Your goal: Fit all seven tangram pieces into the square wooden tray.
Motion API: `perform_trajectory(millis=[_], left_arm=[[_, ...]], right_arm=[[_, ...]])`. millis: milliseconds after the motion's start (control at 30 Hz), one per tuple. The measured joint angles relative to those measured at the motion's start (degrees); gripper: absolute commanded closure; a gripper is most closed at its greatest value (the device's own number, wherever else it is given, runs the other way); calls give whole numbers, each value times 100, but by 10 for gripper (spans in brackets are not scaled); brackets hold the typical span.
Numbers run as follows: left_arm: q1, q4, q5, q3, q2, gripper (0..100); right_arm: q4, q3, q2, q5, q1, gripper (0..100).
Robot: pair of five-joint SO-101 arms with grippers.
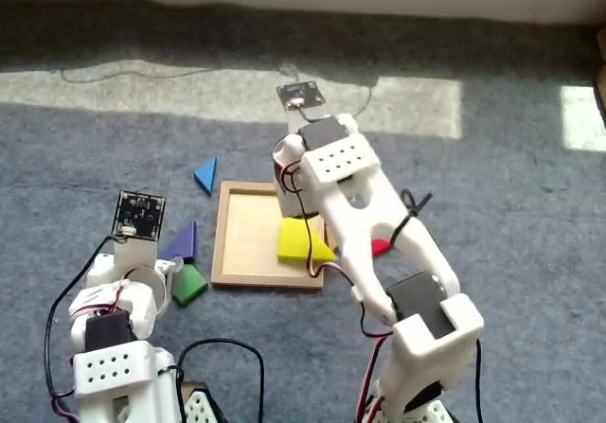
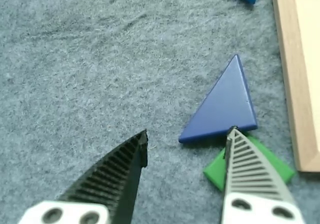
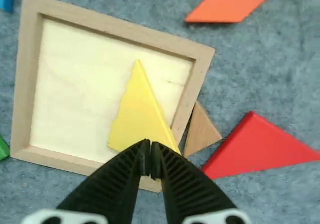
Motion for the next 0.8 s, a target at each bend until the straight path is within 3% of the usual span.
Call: perform_trajectory(millis=[300, 500, 800], left_arm=[[0, 0, 0, 0, 0, 741], [0, 0, 0, 0, 0, 741], [0, 0, 0, 0, 0, 741]], right_arm=[[-149, 791, -18, 1327, 475, 983], [-853, 1688, -18, 1591, 431, 983], [-923, 1829, -18, 1600, -360, 983]])
